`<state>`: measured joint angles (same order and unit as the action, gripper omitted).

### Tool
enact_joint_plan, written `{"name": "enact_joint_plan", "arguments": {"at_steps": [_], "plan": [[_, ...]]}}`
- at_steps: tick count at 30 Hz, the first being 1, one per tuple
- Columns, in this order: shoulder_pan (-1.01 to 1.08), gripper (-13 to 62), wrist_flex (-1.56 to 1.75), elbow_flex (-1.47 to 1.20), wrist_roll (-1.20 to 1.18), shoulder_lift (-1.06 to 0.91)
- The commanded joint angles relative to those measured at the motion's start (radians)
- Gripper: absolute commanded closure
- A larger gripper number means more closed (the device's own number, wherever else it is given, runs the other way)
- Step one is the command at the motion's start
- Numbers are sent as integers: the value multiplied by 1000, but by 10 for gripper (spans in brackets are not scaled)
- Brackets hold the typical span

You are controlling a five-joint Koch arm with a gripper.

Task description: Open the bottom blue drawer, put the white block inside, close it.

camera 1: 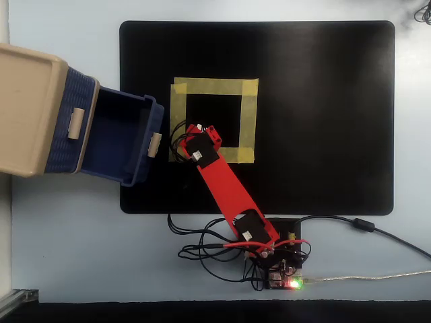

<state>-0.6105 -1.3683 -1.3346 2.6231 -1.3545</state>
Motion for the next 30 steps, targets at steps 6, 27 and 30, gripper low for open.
{"name": "enact_joint_plan", "arguments": {"at_steps": [6,27,30], "plan": [[-11,155,-6,46,-23,48],[-8,159,41,89,-201,201],[-9,253,44,89,-236,198]]}}
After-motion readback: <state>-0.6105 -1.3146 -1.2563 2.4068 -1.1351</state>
